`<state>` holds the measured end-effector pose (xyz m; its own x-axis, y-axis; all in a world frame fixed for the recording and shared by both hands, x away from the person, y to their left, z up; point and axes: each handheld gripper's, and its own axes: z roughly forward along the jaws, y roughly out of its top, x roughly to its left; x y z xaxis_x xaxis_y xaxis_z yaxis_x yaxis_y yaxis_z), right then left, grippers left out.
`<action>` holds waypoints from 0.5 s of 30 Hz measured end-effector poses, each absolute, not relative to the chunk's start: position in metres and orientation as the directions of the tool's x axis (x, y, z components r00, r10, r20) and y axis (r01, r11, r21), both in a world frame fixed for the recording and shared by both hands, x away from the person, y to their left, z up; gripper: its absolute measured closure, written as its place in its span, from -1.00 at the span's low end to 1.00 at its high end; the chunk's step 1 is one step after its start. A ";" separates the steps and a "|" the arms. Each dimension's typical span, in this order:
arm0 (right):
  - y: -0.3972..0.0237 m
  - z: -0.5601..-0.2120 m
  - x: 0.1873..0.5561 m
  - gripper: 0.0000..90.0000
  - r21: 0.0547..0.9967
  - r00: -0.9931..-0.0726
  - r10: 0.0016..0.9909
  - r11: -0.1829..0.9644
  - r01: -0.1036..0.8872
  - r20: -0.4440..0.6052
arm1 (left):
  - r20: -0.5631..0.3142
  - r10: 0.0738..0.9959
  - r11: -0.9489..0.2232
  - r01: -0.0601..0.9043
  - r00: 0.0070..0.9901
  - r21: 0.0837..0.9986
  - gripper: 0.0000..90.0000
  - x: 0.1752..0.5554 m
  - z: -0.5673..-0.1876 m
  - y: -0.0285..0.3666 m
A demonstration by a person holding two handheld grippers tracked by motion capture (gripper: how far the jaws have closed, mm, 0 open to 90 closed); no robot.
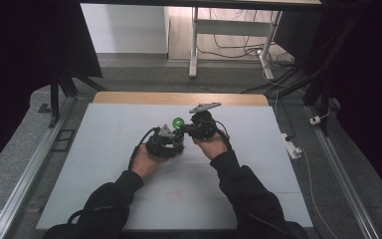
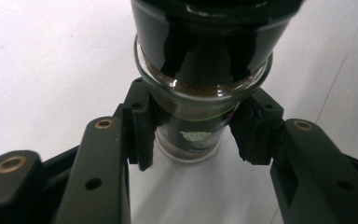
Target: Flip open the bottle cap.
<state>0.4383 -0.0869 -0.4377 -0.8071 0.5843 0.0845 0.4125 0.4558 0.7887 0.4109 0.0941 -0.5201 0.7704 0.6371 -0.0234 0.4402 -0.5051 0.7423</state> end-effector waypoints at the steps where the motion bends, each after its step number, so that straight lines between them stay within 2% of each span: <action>1: -0.087 -0.438 0.437 0.99 0.789 -0.808 0.583 0.456 0.412 0.085 | -0.019 0.637 -0.509 0.439 0.771 0.741 0.18 0.411 -0.520 0.094; 4: -0.087 -0.437 0.435 0.92 0.789 -0.809 0.581 0.457 0.411 0.085 | -0.011 0.639 -0.516 0.440 0.769 0.735 0.15 0.411 -0.519 0.093; 8: -0.090 -0.435 0.432 0.84 0.793 -0.814 0.575 0.459 0.401 0.079 | 0.001 0.647 -0.516 0.437 0.763 0.736 -0.07 0.409 -0.514 0.095; 15: -0.095 -0.432 0.424 0.66 0.794 -0.818 0.570 0.464 0.394 0.072 | -0.036 0.647 -0.496 0.457 0.761 0.739 -0.30 0.406 -0.503 0.104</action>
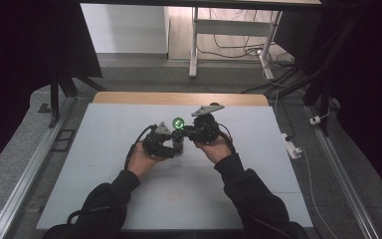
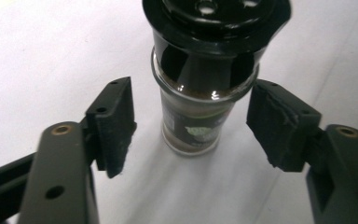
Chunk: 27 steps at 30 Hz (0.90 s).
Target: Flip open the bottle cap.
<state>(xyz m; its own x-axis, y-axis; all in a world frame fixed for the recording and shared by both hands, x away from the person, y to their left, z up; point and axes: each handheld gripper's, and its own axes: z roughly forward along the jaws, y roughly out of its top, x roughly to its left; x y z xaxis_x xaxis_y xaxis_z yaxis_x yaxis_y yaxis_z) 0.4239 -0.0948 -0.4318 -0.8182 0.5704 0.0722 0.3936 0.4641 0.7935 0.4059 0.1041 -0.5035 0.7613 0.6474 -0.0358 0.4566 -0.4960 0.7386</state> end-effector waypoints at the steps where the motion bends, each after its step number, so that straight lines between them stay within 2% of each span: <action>1: -0.096 -0.431 0.422 0.63 0.794 -0.819 0.569 0.464 0.392 0.071 | -0.036 0.647 -0.499 0.459 0.762 0.735 -0.33 0.405 -0.502 0.106; 9: -0.106 -0.427 0.411 0.38 0.804 -0.821 0.565 0.451 0.387 0.078 | -0.089 0.638 -0.493 0.495 0.765 0.715 -0.53 0.398 -0.493 0.116; 15: -0.110 -0.428 0.403 0.01 0.795 -0.824 0.562 0.465 0.389 0.075 | -0.094 0.644 -0.513 0.519 0.760 0.683 -0.62 0.388 -0.487 0.122; 20: -0.112 -0.432 0.394 -0.26 0.783 -0.818 0.571 0.474 0.403 0.076 | -0.150 0.622 -0.499 0.537 0.768 0.680 -0.72 0.380 -0.482 0.131; 27: -0.123 -0.436 0.384 -0.46 0.770 -0.812 0.575 0.473 0.428 0.098 | -0.180 0.616 -0.489 0.551 0.767 0.676 -0.83 0.363 -0.474 0.143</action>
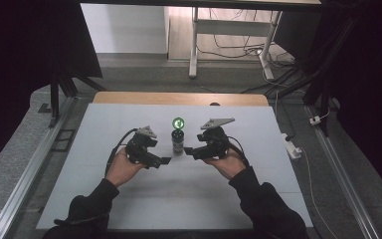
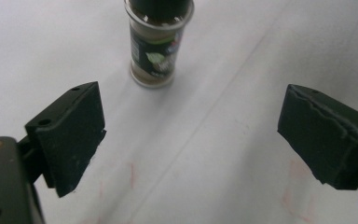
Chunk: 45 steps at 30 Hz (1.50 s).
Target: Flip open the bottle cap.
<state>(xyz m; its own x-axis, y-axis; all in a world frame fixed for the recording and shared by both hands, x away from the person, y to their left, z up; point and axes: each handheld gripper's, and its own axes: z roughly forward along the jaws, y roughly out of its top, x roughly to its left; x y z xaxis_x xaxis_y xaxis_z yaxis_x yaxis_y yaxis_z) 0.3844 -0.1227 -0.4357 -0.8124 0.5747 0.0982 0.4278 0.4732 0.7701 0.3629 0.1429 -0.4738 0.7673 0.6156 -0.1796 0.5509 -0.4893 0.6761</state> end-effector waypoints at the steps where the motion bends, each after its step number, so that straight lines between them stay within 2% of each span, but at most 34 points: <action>1: -0.125 -0.436 0.382 -0.50 0.768 -0.814 0.574 0.479 0.426 0.094 | -0.181 0.616 -0.489 0.552 0.767 0.675 -0.84 0.361 -0.473 0.144; 10: -0.138 -0.436 0.365 -0.66 0.763 -0.822 0.559 0.485 0.427 0.104 | -0.259 0.599 -0.436 0.580 0.758 0.688 -0.93 0.335 -0.463 0.164; 15: -0.147 -0.433 0.353 -0.76 0.770 -0.828 0.551 0.481 0.418 0.105 | -0.267 0.604 -0.423 0.586 0.751 0.691 -0.93 0.319 -0.459 0.178; 36: -0.221 -0.434 0.302 -0.97 0.780 -0.771 0.628 0.429 0.455 0.105 | -0.235 0.700 -0.322 0.593 0.674 0.738 -0.91 0.248 -0.449 0.242; 41: -0.237 -0.435 0.293 -1.00 0.783 -0.751 0.653 0.413 0.465 0.101 | -0.168 0.737 -0.353 0.585 0.654 0.730 -0.94 0.227 -0.449 0.257; 43: -0.244 -0.436 0.289 -1.00 0.784 -0.740 0.664 0.399 0.475 0.110 | -0.210 0.741 -0.309 0.601 0.638 0.737 -0.95 0.216 -0.451 0.267; 45: -0.252 -0.438 0.283 -1.00 0.784 -0.724 0.680 0.388 0.485 0.112 | -0.197 0.760 -0.293 0.598 0.619 0.746 -0.95 0.205 -0.455 0.274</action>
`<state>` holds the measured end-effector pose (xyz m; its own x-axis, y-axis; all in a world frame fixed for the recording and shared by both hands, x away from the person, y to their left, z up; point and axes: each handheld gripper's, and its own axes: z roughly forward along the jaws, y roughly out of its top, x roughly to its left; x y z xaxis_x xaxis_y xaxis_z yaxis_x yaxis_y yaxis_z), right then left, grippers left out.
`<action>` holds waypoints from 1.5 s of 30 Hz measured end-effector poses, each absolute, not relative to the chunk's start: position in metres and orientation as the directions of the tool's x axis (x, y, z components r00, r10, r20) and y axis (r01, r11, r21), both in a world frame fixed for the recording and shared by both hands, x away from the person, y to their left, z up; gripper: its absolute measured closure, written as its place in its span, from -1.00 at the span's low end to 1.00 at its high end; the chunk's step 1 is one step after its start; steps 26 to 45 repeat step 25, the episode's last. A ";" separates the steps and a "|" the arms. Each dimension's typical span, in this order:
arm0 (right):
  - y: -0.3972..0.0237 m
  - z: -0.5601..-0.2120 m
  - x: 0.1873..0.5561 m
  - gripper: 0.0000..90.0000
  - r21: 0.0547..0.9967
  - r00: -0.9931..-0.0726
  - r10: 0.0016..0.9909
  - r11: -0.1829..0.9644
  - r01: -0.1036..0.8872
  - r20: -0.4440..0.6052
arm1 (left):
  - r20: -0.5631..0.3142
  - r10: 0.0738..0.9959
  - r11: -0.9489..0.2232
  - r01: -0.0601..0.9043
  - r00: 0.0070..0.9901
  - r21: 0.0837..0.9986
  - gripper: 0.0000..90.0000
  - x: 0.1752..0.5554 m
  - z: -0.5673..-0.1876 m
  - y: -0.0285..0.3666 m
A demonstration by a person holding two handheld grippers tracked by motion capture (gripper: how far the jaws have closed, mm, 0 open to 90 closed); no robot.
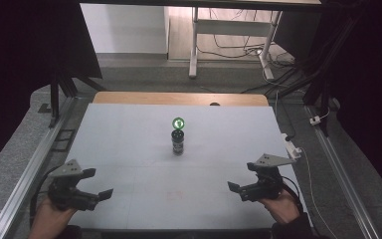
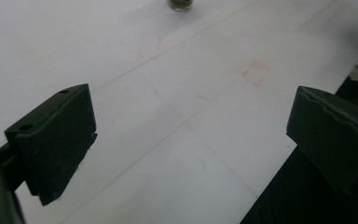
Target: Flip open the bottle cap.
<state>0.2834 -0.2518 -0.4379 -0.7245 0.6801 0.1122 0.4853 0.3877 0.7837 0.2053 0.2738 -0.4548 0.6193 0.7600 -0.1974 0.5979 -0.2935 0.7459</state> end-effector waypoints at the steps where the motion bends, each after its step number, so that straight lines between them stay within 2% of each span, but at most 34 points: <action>1: -0.256 -0.439 0.281 -1.00 0.783 -0.716 0.689 0.382 0.491 0.113 | -0.202 0.762 -0.282 0.596 0.616 0.752 -0.96 0.202 -0.457 0.277; 3: -0.264 -0.441 0.275 -1.00 0.782 -0.699 0.706 0.370 0.501 0.114 | -0.220 0.769 -0.254 0.602 0.600 0.757 -0.97 0.197 -0.461 0.281; 15: -0.302 -0.455 0.249 -1.00 0.759 -0.616 0.783 0.347 0.550 0.088 | -0.165 0.824 -0.282 0.644 0.542 0.711 -1.00 0.179 -0.479 0.281; 21: -0.306 -0.456 0.243 -1.00 0.745 -0.600 0.797 0.355 0.564 0.075 | -0.175 0.839 -0.262 0.664 0.515 0.701 -0.99 0.175 -0.480 0.287; 45: -0.307 -0.457 0.245 -1.00 0.738 -0.593 0.801 0.350 0.577 0.083 | -0.186 0.837 -0.256 0.669 0.514 0.698 -0.99 0.177 -0.480 0.287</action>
